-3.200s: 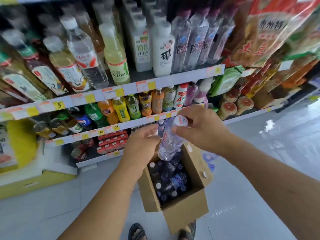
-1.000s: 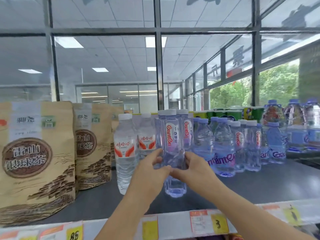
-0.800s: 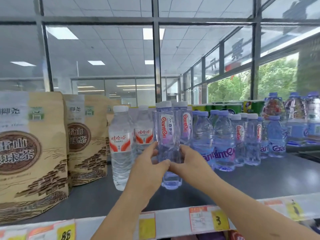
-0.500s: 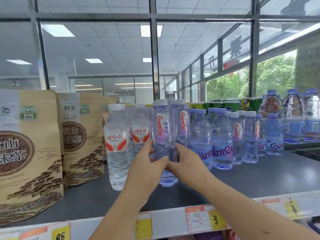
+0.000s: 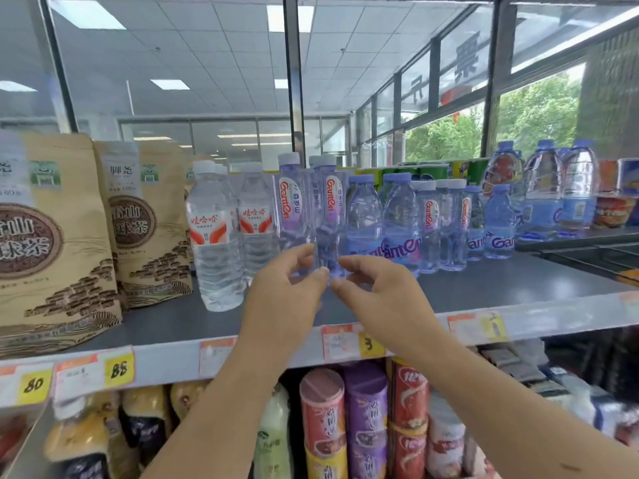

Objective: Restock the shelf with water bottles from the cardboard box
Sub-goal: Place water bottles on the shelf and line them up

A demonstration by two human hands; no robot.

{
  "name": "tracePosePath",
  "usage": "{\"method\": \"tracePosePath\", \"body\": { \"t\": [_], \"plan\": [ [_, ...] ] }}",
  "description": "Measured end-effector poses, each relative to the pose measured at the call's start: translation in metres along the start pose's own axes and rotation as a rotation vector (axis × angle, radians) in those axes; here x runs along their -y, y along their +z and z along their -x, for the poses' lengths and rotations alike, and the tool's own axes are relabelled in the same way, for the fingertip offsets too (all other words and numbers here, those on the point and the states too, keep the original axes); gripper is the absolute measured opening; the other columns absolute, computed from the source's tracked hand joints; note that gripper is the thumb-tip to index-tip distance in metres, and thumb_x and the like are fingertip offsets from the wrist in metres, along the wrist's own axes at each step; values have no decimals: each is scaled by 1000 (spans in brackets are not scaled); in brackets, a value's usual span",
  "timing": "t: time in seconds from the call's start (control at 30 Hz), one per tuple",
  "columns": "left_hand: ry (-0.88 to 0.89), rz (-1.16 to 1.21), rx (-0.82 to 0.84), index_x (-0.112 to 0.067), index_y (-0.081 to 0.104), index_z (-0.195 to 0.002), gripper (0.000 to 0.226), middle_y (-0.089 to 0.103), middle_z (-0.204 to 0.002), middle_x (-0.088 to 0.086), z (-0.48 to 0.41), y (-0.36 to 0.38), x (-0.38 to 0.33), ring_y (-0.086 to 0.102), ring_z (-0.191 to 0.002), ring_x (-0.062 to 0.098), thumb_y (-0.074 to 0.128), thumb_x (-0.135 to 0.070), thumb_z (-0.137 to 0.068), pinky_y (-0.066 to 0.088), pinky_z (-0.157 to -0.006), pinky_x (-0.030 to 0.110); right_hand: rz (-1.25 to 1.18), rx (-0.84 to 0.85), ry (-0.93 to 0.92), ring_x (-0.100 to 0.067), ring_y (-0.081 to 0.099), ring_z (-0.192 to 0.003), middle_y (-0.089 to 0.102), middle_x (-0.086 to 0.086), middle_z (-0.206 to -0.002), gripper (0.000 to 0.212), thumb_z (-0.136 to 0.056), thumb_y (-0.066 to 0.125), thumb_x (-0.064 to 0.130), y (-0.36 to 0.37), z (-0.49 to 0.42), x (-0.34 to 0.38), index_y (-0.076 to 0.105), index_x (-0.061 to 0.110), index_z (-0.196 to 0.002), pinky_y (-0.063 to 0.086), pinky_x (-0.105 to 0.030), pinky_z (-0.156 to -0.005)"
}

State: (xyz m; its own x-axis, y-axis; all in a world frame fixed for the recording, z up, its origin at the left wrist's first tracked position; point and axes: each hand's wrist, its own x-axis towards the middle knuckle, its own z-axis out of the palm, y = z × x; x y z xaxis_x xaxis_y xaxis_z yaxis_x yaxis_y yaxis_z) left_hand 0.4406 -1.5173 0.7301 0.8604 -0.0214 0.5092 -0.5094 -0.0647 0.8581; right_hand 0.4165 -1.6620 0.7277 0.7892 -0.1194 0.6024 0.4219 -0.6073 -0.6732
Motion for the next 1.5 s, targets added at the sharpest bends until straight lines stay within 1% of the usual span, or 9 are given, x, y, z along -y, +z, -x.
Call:
{"method": "tracePosePath", "body": {
  "t": [0.2,0.4,0.57,0.77,0.93,1.07,1.27,1.4,1.5],
  "plan": [
    [-153,38,55,-40,71,-97,28,73,-93,-11,96,41,32,73,-91,24,67,-14,-91,59,-70,40,-104,69,41,11,61,-91,67,21,-97,28,-86,73,28,-36,100,-45,71,28,-114,44,-2,-73],
    [-403,-29,85,-33,71,-107,24,73,-97,-12,198,87,111,69,-97,17,67,-14,-93,55,-79,35,-15,228,216,-3,63,-95,67,9,-112,31,-91,69,28,-48,204,-128,69,23,-121,54,-25,-83],
    [-628,-78,152,-45,67,-98,26,69,-117,-6,277,107,185,65,-111,20,66,-21,-92,52,-96,45,54,356,424,1,60,-97,63,14,-116,35,-93,65,34,-42,295,-202,64,32,-128,50,-17,-82],
    [-838,-102,270,-52,65,-97,23,68,-116,-17,400,109,305,67,-102,6,64,-30,-92,49,-75,27,212,496,774,11,58,-66,68,10,-91,25,-87,66,26,5,461,-327,71,28,-111,43,-5,-58],
    [-935,-196,334,-39,64,-117,26,65,-106,-23,489,114,404,64,-97,-4,63,-28,-93,50,-72,19,455,672,909,-21,63,-75,65,3,-77,16,-75,56,31,56,588,-428,67,20,-78,49,-31,-66],
    [-894,-387,450,-32,62,-129,36,65,-118,-15,550,126,473,62,-100,4,63,-28,-93,50,-85,24,474,767,1029,-24,63,-75,63,4,-74,16,-73,55,40,99,668,-500,55,25,-67,52,-35,-67],
    [-757,-620,599,-36,60,-130,39,63,-118,-14,619,144,554,60,-96,5,65,-29,-91,42,-79,22,356,562,1318,-18,64,-79,71,0,-95,26,-76,73,43,168,753,-592,63,26,-94,46,-27,-71],
    [-670,-667,593,-34,64,-126,39,57,-108,-20,640,148,595,46,-83,-7,69,-26,-89,34,-70,7,236,257,1486,-28,61,-116,64,-6,-125,80,-70,84,47,205,786,-639,48,13,-133,47,-30,-89],
    [-674,-666,590,-35,64,-125,40,55,-104,-22,645,148,611,46,-86,-9,71,-26,-87,32,-71,-1,164,100,1549,-26,63,-113,66,-7,-122,84,-65,86,46,219,795,-652,48,11,-131,44,-26,-85]
  ]
}}
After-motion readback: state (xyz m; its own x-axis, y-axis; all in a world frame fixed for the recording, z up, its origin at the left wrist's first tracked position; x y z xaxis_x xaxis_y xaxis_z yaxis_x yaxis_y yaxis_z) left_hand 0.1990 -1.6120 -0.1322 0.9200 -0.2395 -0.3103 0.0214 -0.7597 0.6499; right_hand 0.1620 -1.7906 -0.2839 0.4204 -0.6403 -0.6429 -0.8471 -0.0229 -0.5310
